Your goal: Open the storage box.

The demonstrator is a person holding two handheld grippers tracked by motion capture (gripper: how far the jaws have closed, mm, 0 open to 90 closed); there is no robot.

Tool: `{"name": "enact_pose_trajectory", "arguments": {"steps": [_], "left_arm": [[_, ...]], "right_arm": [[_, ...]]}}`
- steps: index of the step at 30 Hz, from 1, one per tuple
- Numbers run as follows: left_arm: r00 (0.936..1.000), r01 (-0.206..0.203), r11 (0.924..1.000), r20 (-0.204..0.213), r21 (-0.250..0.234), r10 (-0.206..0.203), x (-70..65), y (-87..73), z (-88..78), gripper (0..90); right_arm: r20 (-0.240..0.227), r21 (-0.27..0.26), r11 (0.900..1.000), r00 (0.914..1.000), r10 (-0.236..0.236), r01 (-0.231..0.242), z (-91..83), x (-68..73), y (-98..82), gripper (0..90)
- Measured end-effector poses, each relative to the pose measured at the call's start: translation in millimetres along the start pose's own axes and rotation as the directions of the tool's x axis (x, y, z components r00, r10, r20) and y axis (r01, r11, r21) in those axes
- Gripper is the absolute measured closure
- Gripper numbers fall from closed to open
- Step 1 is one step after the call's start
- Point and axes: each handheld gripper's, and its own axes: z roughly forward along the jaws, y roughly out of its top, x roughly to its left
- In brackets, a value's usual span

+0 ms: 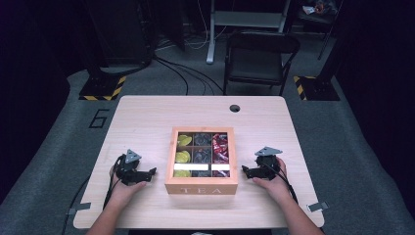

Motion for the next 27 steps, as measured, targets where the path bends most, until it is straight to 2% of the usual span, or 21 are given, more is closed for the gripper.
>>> {"name": "enact_pose_trajectory", "arguments": {"steps": [1, 2, 4, 5, 22, 27], "left_arm": [[0.9999, 0.013, 0.9999, 0.000, -0.008, -0.013, -0.9, 0.0, 0.8, 11.8], [1.0000, 0.000, 1.0000, 0.001, 0.003, 0.000, 0.0, 0.2, 0.1, 11.9], [0.9999, 0.014, 0.9999, 0.000, -0.008, -0.014, -1.0, 0.1, 0.8, 11.9], [1.0000, 0.000, 1.0000, 0.001, 0.002, 0.000, -0.1, 0.2, 0.1, 11.9], [0.9998, 0.018, 0.9997, -0.006, -0.019, -0.018, -0.8, -0.4, 0.5, 14.0], [0.9998, 0.019, 0.9996, -0.009, -0.019, -0.019, -1.1, -0.4, 0.3, 14.8]], "right_arm": [[0.000, 0.000, 1.000, 1.0000, 0.000, 0.000, 0.0, 0.0, 0.0, 10.9], [-0.014, -0.003, 1.000, 0.9999, -0.009, 0.009, -0.6, -0.2, 0.1, 13.4], [-0.016, 0.000, 1.000, 0.9999, -0.003, 0.003, -1.0, 0.6, -0.1, 13.7], [-0.013, -0.002, 1.000, 0.9999, -0.006, 0.006, -1.0, 0.6, -0.1, 13.7], [-0.004, -0.011, 1.000, 1.0000, 0.000, 0.000, -1.0, 0.0, -0.5, 15.8], [-0.005, -0.013, 1.000, 1.0000, 0.003, -0.003, -1.7, -0.5, -0.7, 18.9]]}}
